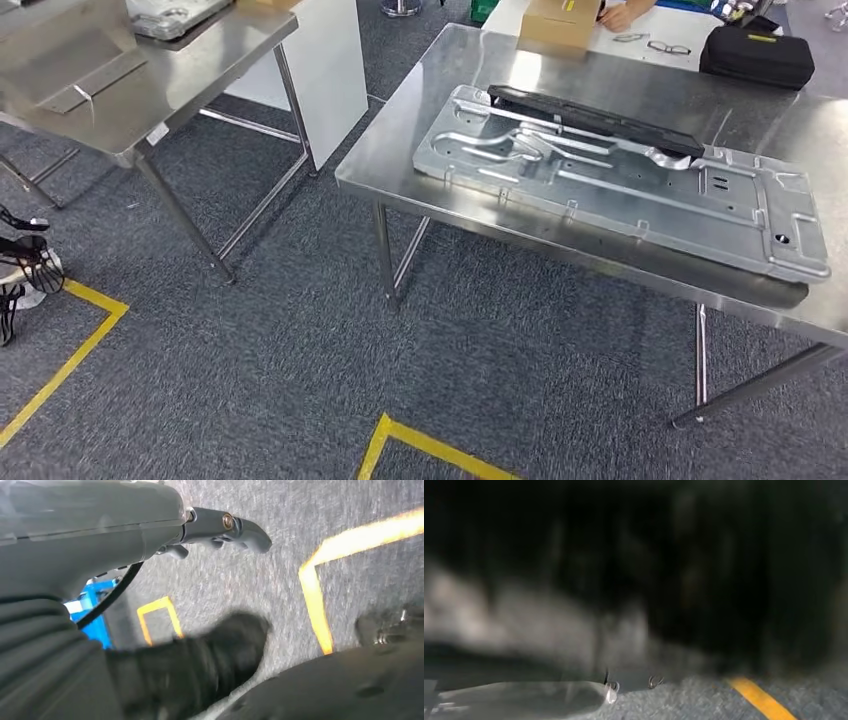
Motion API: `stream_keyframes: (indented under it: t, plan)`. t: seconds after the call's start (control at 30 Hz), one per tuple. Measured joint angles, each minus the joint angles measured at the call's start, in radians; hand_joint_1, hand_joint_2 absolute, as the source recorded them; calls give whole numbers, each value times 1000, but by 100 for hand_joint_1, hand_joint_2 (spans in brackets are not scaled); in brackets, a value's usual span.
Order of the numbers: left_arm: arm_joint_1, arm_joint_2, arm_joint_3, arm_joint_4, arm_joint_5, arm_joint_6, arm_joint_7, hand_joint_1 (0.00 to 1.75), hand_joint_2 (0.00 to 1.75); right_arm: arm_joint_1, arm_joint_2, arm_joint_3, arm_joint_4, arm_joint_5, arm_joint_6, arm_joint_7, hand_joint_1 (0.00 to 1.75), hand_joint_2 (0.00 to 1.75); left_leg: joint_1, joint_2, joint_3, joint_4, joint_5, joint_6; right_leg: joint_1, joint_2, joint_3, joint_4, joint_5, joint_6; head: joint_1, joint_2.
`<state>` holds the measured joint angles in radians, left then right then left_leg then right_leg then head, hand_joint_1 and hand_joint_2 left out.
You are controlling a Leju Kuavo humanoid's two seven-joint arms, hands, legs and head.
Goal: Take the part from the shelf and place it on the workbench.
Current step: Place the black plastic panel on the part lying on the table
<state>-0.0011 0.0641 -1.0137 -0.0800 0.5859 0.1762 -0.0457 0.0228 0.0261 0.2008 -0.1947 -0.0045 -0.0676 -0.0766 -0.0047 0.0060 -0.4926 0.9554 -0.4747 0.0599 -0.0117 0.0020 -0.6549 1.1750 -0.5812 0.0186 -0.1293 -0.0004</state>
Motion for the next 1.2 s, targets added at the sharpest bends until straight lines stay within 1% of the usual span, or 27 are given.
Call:
stream_keyframes:
  t: [0.03, 0.07, 0.13, 0.17, 0.2, 0.27, 0.3, 0.37, 0.4, 0.43, 0.47, 0.53, 0.57, 0.6, 0.63, 0.67, 0.7, 0.73, 0.77, 0.83, 0.9, 0.93, 1.03, 1.07, 1.1, 1.13, 1.2]
  plan:
    - [-3, 0, -1, -1, -1, 2, -4, 0, 0, -2, 0, 4, 2, 7, -2, 0, 0, 0, -1, 1, -18, 3, 11, 0, 0, 0, -8, 60, -34, 2, 0, 0]
    - [-4, 0, -2, -2, -2, 2, -7, 0, 0, -3, 0, 6, 4, 9, -3, 0, 0, 0, -2, 3, -36, 8, 23, -1, -1, 0, -8, 104, -39, 4, 0, 0]
    - [-5, 0, -4, -5, -3, 2, -9, 0, 0, -4, 0, 9, 7, 10, -3, 1, 0, 0, -3, 7, -75, 24, 43, -6, -1, -1, 29, 115, 16, 5, 0, 0]
    - [-6, -1, -5, -7, -3, 2, -10, 0, 0, -5, 0, 10, 8, 11, -3, 1, 0, 0, -3, 8, -94, 34, 51, -9, -1, -1, 72, 72, 48, 3, 0, 0]
    - [-7, -1, -6, -8, -3, 2, -10, 0, 0, -5, 0, 10, 8, 12, -3, 1, 0, 0, -4, 8, -111, 46, 58, -13, 1, -1, 127, -1, 53, 0, 0, 0]
    - [-7, -2, -7, -10, -3, 2, -11, 0, 0, -5, -1, 12, 10, 13, -3, 1, 0, 0, -6, 8, -132, 64, 70, -22, 5, -1, 216, -140, 22, -8, 0, 0]
    - [-7, -2, -7, -10, -3, 2, -11, 0, 0, -5, -1, 13, 12, 13, -2, 1, 0, 0, -5, 8, -137, 68, 77, -28, 7, -1, 235, -178, 5, -12, 0, 0]
    - [-7, -1, -7, -10, -2, 2, -11, 0, 0, -6, 0, 15, 15, 6, 2, 6, 0, 0, -3, 8, -141, 68, 89, -41, 7, -3, 225, -188, 14, -24, 0, 0]
    - [-7, -1, -7, -10, 0, 1, -12, 0, 0, -8, 0, 15, 17, -1, 5, 15, 0, 0, -1, 6, -147, 76, 75, -47, 4, -6, 216, -189, 26, -32, -1, 0]
    - [-6, 0, -7, -10, 3, 0, -12, 0, 0, -10, 1, 14, 20, -11, 8, 29, 0, 0, 0, 4, -156, 98, 40, -54, 2, -8, 204, -191, 39, -39, -1, 0]
    - [-6, 0, -7, -11, 7, -1, -11, 0, 0, -12, 2, 13, 23, -22, 9, 50, 0, 0, 4, 2, -167, 137, -13, -60, 0, -11, 190, -192, 52, -45, -1, 0]
    - [-6, 0, -7, -11, 17, -6, -4, 0, 0, -13, 2, 7, 28, -41, 9, 99, 0, 0, 10, 1, -188, 252, -111, -71, 0, -14, 158, -189, 76, -47, -1, 0]
    - [-6, 0, -7, -11, 23, -10, 3, 0, 0, -13, 2, 3, 31, -50, 8, 127, 0, 0, 13, 1, -191, 306, -127, -76, -1, -15, 140, -185, 88, -44, -1, 0]
    - [-6, 0, -7, -11, 27, -13, 10, 0, 0, -12, 1, -1, 35, -58, 7, 150, 0, 0, 16, 1, -186, 339, -120, -79, -1, -16, 123, -180, 97, -42, -1, 0]
    - [-6, 0, -7, -11, 31, -16, 20, 0, 0, -11, 1, -6, 38, -67, 5, 176, 0, 0, 19, 1, -162, 339, -91, -81, -2, -17, 103, -173, 107, -38, -1, 0]
    - [-6, 0, -6, -11, 33, -18, 29, 0, 0, -11, 2, -11, 40, -74, 2, 195, 0, 0, 22, 1, -120, 300, -60, -82, -3, -18, 85, -166, 115, -34, -1, 0]
    - [-7, 0, -6, -11, 31, -20, 38, 0, 0, -12, 2, -16, 42, -80, -1, 208, 0, 0, 24, -1, -65, 234, -46, -81, -4, -18, 72, -159, 122, -30, -1, 0]
    - [-7, 1, -6, -11, 28, -21, 48, 0, 0, -12, 2, -21, 43, -87, -2, 216, 0, 0, 24, -3, -3, 150, -47, -79, -4, -16, 60, -151, 130, -23, -1, 0]
    - [-7, 1, -6, -11, 23, -22, 55, 0, 0, -12, 2, -25, 44, -91, -2, 214, 0, 0, 22, -5, 39, 84, -61, -73, -4, -16, 55, -148, 138, -17, -1, 0]
    - [-7, 1, -7, -11, 10, -20, 62, 0, 0, -11, 3, -34, 44, -95, 9, 188, 0, 0, 13, -8, 68, 21, -81, -58, -5, -16, 52, -150, 156, -2, -1, 0]
    - [-9, 0, -10, -12, -3, -14, 57, 0, 0, -10, 3, -38, 44, -91, 27, 145, 0, 0, 13, -3, 51, 15, -62, -37, -8, -14, 45, -150, 162, 12, -1, 0]
    - [-10, 0, -12, -13, -10, -10, 51, 0, 0, -11, 3, -39, 44, -87, 35, 124, 0, 0, 14, 0, 40, 12, -49, -25, -9, -12, 37, -136, 139, 15, -1, 0]
    - [-11, 0, -20, -16, -26, 2, 31, 0, 0, -13, 4, -39, 44, -76, 52, 80, 0, 0, 7, 7, -6, 12, -10, -2, -10, -7, -1, 8, -10, 16, 0, 0]
    - [-10, 0, -23, -17, -31, 6, 23, 0, 0, -13, 4, -39, 44, -72, 55, 70, 0, 0, 3, 7, -23, 14, 1, 0, -10, -7, -10, 67, -41, 16, 0, 0]
    - [-10, -1, -27, -18, -35, 10, 16, 0, 0, -13, 4, -39, 44, -68, 58, 60, 0, 0, -1, 7, -40, 18, 12, 2, -9, -6, -9, 108, -47, 16, 0, 0]
    - [-11, -2, -30, -19, -38, 13, 10, 0, 0, -13, 4, -38, 44, -64, 60, 53, 0, 0, -4, 7, -58, 24, 22, 2, -8, -6, 4, 123, -30, 14, 0, 0]
    - [-12, -3, -35, -21, -41, 18, 3, 0, 0, -14, 4, -37, 43, -59, 64, 40, 0, 0, -9, 7, -96, 41, 40, 0, 0, -6, 84, 51, 29, 2, 0, 0]
